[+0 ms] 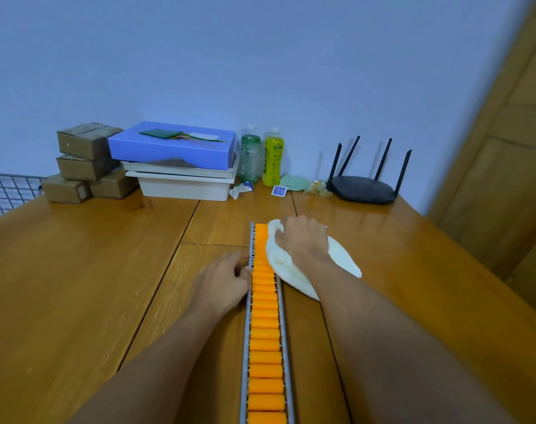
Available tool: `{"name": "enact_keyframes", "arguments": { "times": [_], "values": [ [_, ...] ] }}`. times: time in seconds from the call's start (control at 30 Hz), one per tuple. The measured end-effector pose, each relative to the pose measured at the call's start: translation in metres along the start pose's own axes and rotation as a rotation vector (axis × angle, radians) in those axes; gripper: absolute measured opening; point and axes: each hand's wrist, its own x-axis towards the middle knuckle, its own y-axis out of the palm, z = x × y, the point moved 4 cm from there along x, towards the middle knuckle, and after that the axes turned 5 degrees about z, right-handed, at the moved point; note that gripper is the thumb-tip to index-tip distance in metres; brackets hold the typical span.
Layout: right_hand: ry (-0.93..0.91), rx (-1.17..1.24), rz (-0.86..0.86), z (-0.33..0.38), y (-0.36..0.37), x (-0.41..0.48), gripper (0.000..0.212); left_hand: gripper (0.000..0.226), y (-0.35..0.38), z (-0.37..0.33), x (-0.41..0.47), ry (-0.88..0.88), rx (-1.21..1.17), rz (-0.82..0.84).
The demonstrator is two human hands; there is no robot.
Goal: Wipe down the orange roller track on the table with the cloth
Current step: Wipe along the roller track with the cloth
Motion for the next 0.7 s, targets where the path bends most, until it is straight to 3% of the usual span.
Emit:
{"name": "enact_keyframes", "arguments": {
  "times": [0.23, 0.47, 0.7],
  "values": [
    [0.126, 0.156, -0.058, -0.039, -0.019, -0.02, 0.034, 0.033, 0.0, 0.002, 0.0, 0.01, -0.037, 0.012],
    [0.084, 0.58, -0.042, -0.031, -0.071, -0.032, 0.028, 0.028, -0.002, -0.001, -0.002, -0.002, -0.067, 0.011],
    [-0.024, 0.311, -0.036, 0.031, -0.057, -0.062, 0.033, 0.014, -0.002, 0.001, -0.004, -0.023, -0.062, 0.014]
  ]
}}
